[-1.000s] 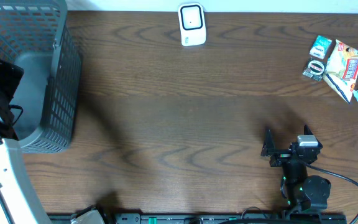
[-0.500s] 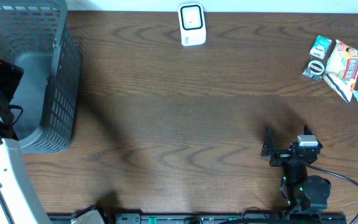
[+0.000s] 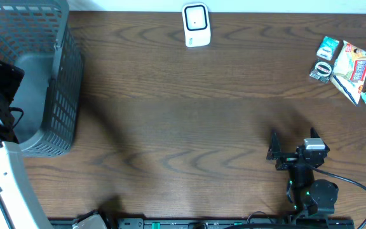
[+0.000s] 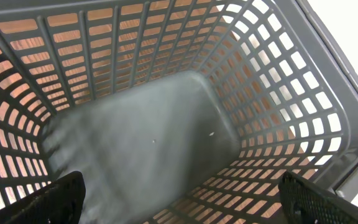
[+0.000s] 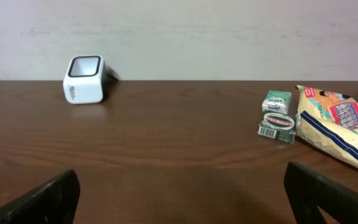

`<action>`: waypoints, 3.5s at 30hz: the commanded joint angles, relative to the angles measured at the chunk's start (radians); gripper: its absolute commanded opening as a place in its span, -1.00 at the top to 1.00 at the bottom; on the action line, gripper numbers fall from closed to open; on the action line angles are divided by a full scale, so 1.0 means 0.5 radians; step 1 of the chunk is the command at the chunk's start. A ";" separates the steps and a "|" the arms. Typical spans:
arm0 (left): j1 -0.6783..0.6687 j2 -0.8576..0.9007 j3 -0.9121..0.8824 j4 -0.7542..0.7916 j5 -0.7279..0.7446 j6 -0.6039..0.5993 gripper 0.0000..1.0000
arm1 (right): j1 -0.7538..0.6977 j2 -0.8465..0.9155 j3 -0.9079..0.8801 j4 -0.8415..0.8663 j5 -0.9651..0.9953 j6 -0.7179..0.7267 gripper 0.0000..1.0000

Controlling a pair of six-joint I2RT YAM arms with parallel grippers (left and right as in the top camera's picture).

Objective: Scan the item barcode

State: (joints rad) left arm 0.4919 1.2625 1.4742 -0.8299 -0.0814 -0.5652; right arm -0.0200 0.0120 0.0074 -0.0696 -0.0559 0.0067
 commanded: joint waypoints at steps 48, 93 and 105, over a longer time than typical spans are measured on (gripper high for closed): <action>-0.797 -0.489 -0.530 0.185 0.253 0.966 -0.95 | 0.011 -0.014 -0.004 -0.005 -0.013 0.014 -0.99; -1.102 -2.522 -2.706 1.798 0.140 0.935 -0.95 | 0.012 -0.014 -0.004 -0.005 -0.012 0.014 -0.99; -1.096 -2.522 -2.942 2.099 0.140 0.935 -0.95 | 0.012 -0.014 -0.004 -0.005 -0.013 0.014 -0.99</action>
State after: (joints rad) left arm -0.0616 0.0109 0.0380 0.1905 -0.0036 -0.1036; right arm -0.0200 0.0116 0.0071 -0.0685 -0.0559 0.0071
